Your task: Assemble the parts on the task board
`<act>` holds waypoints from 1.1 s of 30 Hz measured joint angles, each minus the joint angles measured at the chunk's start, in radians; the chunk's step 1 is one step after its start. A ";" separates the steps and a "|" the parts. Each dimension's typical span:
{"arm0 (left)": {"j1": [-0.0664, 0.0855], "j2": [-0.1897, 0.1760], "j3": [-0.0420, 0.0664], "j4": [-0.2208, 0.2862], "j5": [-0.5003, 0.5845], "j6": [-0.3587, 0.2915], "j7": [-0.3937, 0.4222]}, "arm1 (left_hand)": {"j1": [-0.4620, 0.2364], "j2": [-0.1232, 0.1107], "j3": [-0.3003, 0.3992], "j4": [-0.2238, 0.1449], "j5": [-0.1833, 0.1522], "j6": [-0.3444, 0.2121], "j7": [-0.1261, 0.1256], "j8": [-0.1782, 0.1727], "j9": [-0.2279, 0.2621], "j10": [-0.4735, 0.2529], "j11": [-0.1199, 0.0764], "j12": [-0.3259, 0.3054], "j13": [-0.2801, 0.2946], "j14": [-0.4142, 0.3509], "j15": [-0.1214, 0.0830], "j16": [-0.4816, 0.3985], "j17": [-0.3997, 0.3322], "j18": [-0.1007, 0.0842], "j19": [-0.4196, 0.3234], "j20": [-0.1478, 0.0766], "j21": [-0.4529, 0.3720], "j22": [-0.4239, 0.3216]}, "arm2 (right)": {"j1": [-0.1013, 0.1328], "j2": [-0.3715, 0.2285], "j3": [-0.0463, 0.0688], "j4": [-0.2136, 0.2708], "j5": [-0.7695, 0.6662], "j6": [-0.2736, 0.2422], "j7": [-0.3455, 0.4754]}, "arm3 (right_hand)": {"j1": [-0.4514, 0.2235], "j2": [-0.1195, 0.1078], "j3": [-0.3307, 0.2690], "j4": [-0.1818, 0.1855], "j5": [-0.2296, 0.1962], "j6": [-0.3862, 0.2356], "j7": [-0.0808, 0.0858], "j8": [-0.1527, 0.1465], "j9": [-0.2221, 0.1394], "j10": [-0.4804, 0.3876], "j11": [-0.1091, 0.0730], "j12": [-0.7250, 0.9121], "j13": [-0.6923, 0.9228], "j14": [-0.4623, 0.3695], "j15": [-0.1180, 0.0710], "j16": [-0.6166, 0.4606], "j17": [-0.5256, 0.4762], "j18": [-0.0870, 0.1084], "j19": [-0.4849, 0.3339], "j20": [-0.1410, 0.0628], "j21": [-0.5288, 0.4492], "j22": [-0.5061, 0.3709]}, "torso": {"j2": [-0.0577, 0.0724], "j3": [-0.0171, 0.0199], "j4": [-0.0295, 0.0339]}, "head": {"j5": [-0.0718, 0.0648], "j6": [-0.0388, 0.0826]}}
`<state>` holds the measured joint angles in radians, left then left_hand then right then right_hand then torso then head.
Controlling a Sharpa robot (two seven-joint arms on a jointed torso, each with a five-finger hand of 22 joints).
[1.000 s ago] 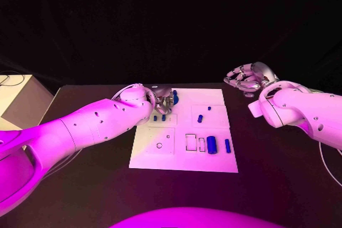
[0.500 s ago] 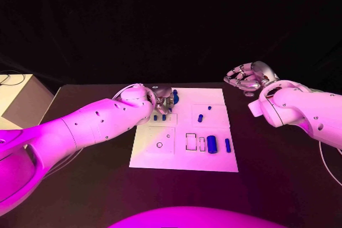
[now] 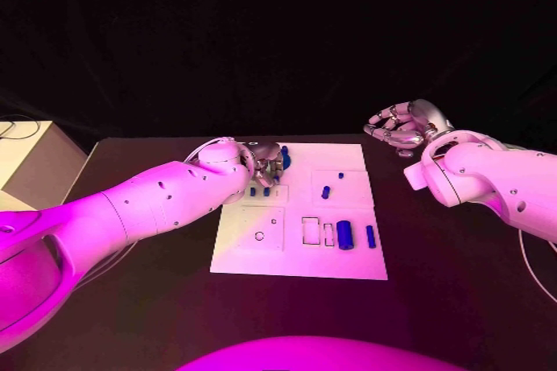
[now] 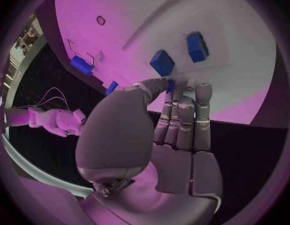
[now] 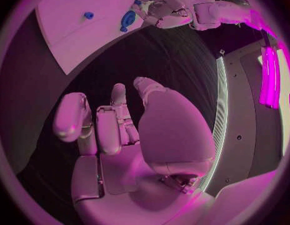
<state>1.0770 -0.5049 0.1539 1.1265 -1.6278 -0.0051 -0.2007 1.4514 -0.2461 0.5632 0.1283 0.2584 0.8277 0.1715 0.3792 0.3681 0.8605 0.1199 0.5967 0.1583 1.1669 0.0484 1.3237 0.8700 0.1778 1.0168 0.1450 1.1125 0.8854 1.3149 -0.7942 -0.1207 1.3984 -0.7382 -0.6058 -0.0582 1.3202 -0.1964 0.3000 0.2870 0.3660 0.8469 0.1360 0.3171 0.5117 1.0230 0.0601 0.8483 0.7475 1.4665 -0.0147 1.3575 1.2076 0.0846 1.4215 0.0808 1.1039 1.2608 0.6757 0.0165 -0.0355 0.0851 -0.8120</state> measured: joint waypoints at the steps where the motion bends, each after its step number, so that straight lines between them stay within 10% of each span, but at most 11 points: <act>1: 0.000 0.001 0.000 -0.001 0.001 0.000 0.001 | 0.000 0.000 0.000 0.000 0.000 0.004 0.004 0.000 -0.002 0.005 0.002 -0.007 -0.003 0.000 0.000 0.000 -0.003 0.000 0.000 0.000 0.006 0.003 | 0.000 0.000 0.000 0.000 0.000 0.000 0.000 | 0.000 0.000 0.000 0.000 0.000 0.000 0.000 0.000 0.000 0.000 0.000 0.000 0.000 0.000 0.000 0.000 0.000 0.000 0.000 0.000 0.000 0.000 | 0.000 0.0000 -0.0004 | 0.000 0.001; 33: -0.003 0.005 -0.012 -0.023 0.014 -0.075 0.034 | 0.042 0.042 0.050 -0.080 -0.023 0.120 -0.017 -0.014 -0.005 0.174 -0.030 -0.095 -0.023 0.150 -0.029 0.094 0.136 -0.032 0.107 -0.025 0.136 0.163 | 0.001 0.002 0.000 0.003 0.000 0.000 0.000 | -0.004 -0.004 0.003 0.003 0.000 0.000 0.000 0.000 0.002 0.002 0.002 -0.007 -0.007 0.000 0.000 0.000 0.001 0.000 0.000 0.000 0.000 0.001 | -0.002 0.0011 -0.0005 | -0.004 0.003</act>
<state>1.0735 -0.4994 0.1423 1.1036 -1.6136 -0.0804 -0.1668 1.4939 -0.2039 0.6128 0.0479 0.2356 0.9478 0.1550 0.3654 0.3629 1.0342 0.0894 0.5017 0.1357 1.3172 0.0197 1.4175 1.0063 0.1457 1.1240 0.1200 1.2488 1.0486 1.3159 -0.7917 -0.1206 1.4012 -0.7384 -0.6058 -0.0579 1.3163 -0.2004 0.3028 0.2898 0.3660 0.8466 0.1356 0.3171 0.5141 1.0249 0.0619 0.8417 0.7402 1.4665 -0.0146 1.3575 1.2083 0.0845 1.4215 0.0808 1.1039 1.2615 0.6741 0.0175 -0.0360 0.0812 -0.8094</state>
